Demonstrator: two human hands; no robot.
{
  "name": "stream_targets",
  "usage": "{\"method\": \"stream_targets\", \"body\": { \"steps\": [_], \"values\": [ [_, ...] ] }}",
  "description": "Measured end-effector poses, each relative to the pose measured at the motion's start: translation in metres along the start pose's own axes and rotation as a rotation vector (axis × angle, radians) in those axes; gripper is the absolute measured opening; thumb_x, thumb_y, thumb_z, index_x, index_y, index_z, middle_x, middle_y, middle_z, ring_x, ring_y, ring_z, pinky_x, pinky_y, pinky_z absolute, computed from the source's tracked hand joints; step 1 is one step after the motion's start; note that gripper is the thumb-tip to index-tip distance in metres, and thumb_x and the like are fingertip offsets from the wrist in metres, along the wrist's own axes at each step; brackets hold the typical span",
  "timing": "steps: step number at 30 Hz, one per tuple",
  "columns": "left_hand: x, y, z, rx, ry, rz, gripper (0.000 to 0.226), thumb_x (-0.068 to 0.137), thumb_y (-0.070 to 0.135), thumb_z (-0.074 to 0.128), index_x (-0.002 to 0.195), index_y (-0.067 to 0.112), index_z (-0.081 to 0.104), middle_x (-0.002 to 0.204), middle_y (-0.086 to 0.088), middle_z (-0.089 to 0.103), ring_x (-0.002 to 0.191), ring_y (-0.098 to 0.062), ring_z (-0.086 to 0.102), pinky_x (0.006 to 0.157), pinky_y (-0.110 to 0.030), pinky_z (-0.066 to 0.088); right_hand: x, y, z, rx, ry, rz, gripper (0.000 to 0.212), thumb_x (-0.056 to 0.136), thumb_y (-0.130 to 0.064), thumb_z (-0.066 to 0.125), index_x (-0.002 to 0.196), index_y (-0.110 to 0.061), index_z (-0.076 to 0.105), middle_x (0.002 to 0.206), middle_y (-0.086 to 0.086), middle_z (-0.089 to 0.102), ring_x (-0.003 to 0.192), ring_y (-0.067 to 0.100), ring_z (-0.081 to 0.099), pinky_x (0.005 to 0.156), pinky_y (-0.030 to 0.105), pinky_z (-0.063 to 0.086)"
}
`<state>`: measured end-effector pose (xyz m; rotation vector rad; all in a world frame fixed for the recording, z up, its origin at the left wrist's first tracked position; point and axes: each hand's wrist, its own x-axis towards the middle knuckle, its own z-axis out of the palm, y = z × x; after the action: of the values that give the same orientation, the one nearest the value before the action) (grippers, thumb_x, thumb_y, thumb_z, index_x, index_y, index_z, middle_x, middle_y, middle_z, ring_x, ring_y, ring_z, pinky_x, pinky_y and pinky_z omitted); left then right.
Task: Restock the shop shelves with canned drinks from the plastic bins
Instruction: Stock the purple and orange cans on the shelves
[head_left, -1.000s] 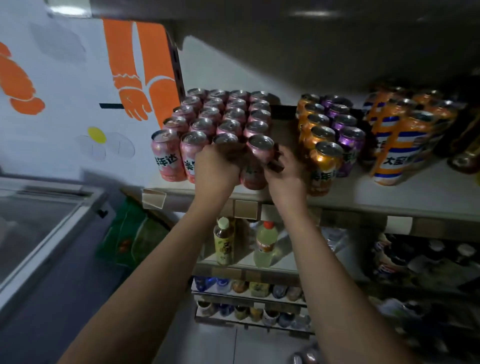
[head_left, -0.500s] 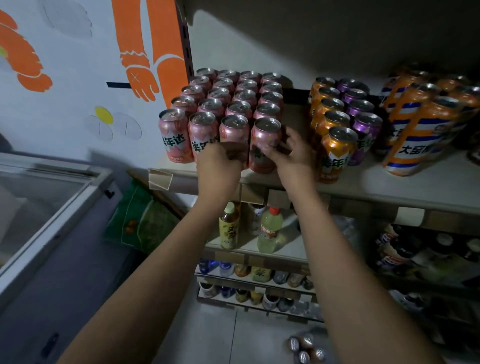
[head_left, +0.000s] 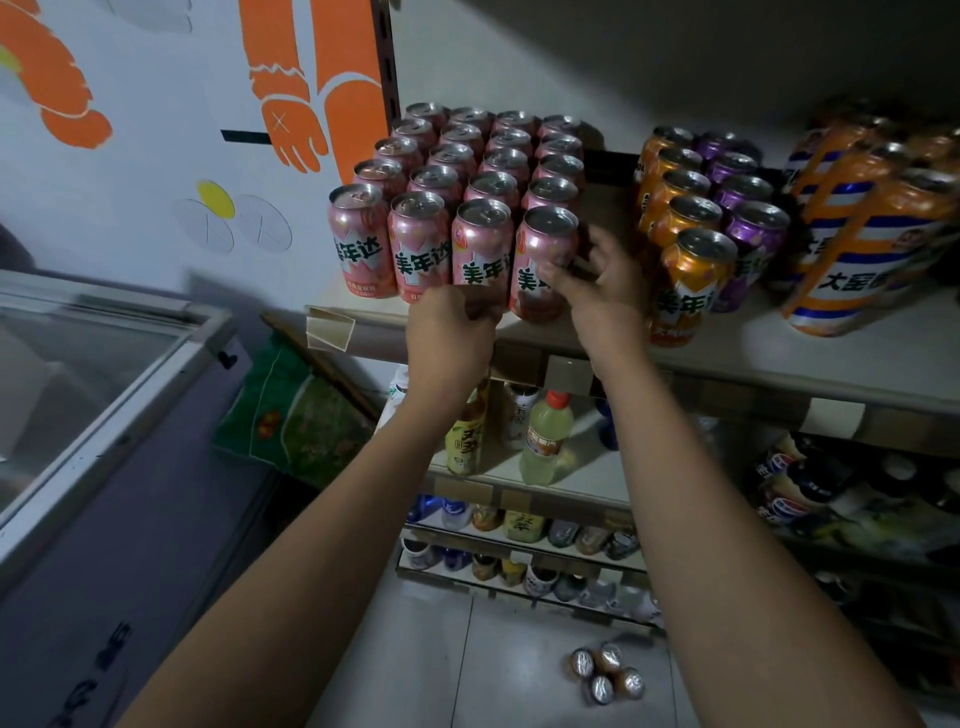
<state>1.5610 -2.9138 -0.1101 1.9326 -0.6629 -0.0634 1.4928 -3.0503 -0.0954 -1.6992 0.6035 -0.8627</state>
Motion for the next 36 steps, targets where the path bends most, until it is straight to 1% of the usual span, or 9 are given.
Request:
{"method": "stream_targets", "body": {
  "steps": [3,6,10,12,18,22,26,30,36],
  "values": [
    [-0.002,-0.002,0.000,0.010,0.005,0.024,0.031,0.087,0.005,0.063,0.111,0.016,0.078,0.101,0.002,0.078,0.095,-0.012,0.073,0.088,-0.040,0.060,0.000,0.002,0.002,-0.011,0.008,-0.018,0.051,0.086,-0.014,0.077,0.134,-0.019,0.057,0.125,-0.009,0.059,0.120,0.002,0.049,0.101,0.028,0.046],
    [-0.004,-0.002,0.000,-0.018,0.011,0.027,0.033,0.086,0.007,0.061,0.112,0.017,0.077,0.099,0.002,0.078,0.094,-0.012,0.073,0.087,-0.040,0.060,0.000,0.003,0.002,-0.029,0.001,-0.014,0.053,0.087,-0.014,0.076,0.136,-0.019,0.055,0.123,-0.009,0.058,0.115,-0.001,0.049,0.092,0.019,0.044],
    [-0.013,0.001,0.000,-0.150,-0.002,0.040,0.034,0.086,0.020,0.059,0.116,0.020,0.075,0.101,0.005,0.078,0.095,-0.009,0.072,0.088,-0.042,0.060,-0.009,-0.002,-0.003,-0.036,-0.016,0.025,0.065,0.088,-0.026,0.076,0.146,-0.022,0.047,0.143,-0.007,0.052,0.128,0.007,0.048,0.105,0.032,0.045],
    [-0.019,0.007,0.002,-0.321,-0.031,0.024,0.037,0.091,0.024,0.057,0.124,0.017,0.070,0.110,0.004,0.076,0.104,-0.010,0.071,0.093,-0.045,0.058,-0.024,-0.007,-0.009,-0.029,0.027,0.018,0.068,0.093,-0.030,0.071,0.152,-0.025,0.039,0.151,-0.007,0.045,0.136,0.010,0.044,0.108,0.031,0.041],
    [-0.043,0.032,0.009,-0.593,-0.153,0.081,0.048,0.099,0.029,0.047,0.144,0.016,0.053,0.139,0.000,0.062,0.128,-0.013,0.058,0.112,-0.043,0.045,-0.077,-0.023,-0.034,0.091,0.093,-0.067,0.055,0.103,-0.020,0.056,0.154,-0.016,0.037,0.157,0.002,0.042,0.139,0.005,0.043,0.100,0.006,0.040],
    [-0.074,0.035,0.029,-0.651,-0.337,0.131,0.040,0.107,0.018,0.044,0.147,0.018,0.049,0.147,-0.003,0.055,0.136,-0.009,0.051,0.117,-0.032,0.039,-0.117,-0.014,-0.059,0.094,0.199,-0.076,0.050,0.104,-0.018,0.053,0.152,-0.013,0.041,0.154,0.003,0.047,0.137,0.004,0.046,0.113,0.020,0.039],
    [-0.114,0.022,0.063,-0.694,-0.481,0.094,0.042,0.104,0.019,0.046,0.147,0.014,0.049,0.150,-0.004,0.052,0.140,-0.010,0.047,0.120,-0.036,0.035,-0.164,0.015,-0.085,0.052,0.300,-0.025,0.047,0.104,-0.016,0.054,0.150,-0.011,0.044,0.149,0.004,0.052,0.136,0.009,0.050,0.116,0.036,0.040],
    [-0.164,0.002,0.103,-0.643,-0.611,0.056,0.049,0.101,0.026,0.048,0.148,0.012,0.048,0.150,-0.001,0.052,0.139,-0.009,0.047,0.119,-0.032,0.035,-0.212,0.063,-0.117,0.045,0.405,0.054,0.044,0.104,-0.014,0.053,0.148,-0.008,0.046,0.146,0.004,0.054,0.133,0.004,0.051,0.110,0.021,0.042],
    [-0.246,-0.076,0.185,-0.567,-0.751,-0.102,0.044,0.107,0.014,0.045,0.149,0.005,0.044,0.154,-0.008,0.047,0.141,-0.013,0.045,0.114,-0.018,0.036,-0.299,0.189,-0.153,0.091,0.477,0.273,0.045,0.104,-0.010,0.053,0.147,-0.004,0.045,0.148,0.010,0.052,0.136,0.012,0.051,0.110,0.024,0.044]
  ]
}}
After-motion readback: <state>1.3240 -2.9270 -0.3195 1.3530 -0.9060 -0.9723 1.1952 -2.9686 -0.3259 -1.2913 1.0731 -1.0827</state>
